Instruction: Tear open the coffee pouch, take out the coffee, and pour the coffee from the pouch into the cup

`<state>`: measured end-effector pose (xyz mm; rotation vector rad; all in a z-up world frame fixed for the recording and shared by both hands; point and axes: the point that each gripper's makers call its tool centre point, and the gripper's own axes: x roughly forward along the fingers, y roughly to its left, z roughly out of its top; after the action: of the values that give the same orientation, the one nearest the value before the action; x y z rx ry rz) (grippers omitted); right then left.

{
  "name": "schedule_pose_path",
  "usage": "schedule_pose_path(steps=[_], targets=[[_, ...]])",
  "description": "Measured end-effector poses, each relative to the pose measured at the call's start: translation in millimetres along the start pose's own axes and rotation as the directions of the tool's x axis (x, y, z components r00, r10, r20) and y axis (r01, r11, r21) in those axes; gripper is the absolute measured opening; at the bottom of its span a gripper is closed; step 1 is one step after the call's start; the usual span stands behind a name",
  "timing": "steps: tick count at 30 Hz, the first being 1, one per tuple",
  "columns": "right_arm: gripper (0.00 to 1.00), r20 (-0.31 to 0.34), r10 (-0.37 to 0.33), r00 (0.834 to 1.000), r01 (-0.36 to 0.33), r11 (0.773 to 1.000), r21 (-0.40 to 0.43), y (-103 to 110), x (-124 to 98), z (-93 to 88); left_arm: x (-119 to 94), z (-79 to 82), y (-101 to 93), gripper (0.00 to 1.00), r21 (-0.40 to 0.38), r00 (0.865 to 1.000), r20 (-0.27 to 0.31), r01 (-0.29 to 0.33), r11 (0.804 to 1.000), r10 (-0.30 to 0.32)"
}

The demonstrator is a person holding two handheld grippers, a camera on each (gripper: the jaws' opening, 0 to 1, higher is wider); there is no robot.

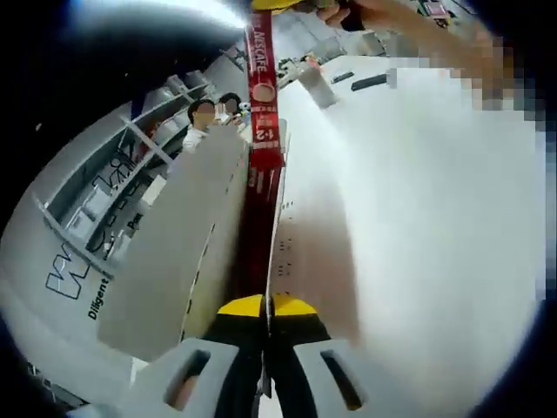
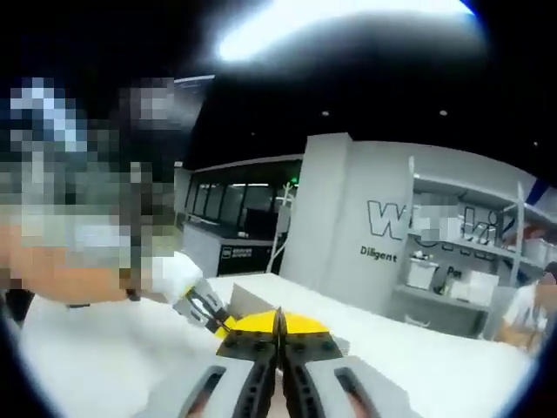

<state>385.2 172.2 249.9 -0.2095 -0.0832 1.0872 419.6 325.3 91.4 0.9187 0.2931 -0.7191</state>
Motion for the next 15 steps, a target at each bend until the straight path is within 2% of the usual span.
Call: schedule_pose_path(steps=[3, 5, 7, 9, 10, 13, 15], targets=[[0.00, 0.023, 0.003, 1.000, -0.003, 1.000, 0.011, -2, -4, 6.2, 7, -0.3, 14.2, 0.03, -0.055, 0.995, -0.007, 0.098, 0.994, -0.099], [0.00, 0.032, 0.000, 0.999, -0.001, 1.000, 0.014, -2, -7, 9.3, 7, -0.7, 15.7, 0.03, -0.062, 0.994, -0.008, 0.106, 0.992, -0.107], [0.00, 0.043, -0.001, 0.999, 0.000, 1.000, 0.017, -3, -11, 12.1, 11, -3.3, 34.6, 0.03, -0.127, 0.984, -0.013, 0.174, 0.977, -0.177], [0.00, 0.053, 0.000, 0.999, -0.001, 1.000, 0.023, -3, -14, 14.9, 13, -4.7, 43.0, 0.03, -0.151, 0.979, -0.011, 0.199, 0.968, -0.203], [0.00, 0.061, -0.001, 0.998, -0.001, 1.000, 0.026, -3, -16, 16.9, 15, -5.4, 46.0, 0.03, -0.181, 0.973, -0.003, 0.228, 0.957, -0.232], [0.01, 0.073, -0.001, 0.997, -0.001, 1.000, 0.027, -3, -19, 21.0, 16, -6.7, 51.0, 0.03, -0.214, 0.962, -0.003, 0.265, 0.940, -0.272], [0.01, 0.087, 0.003, 0.996, -0.005, 1.000, 0.027, -2, -21, 24.7, 19, -7.8, 56.6, 0.03, -0.252, 0.950, 0.008, 0.304, 0.919, -0.312]])
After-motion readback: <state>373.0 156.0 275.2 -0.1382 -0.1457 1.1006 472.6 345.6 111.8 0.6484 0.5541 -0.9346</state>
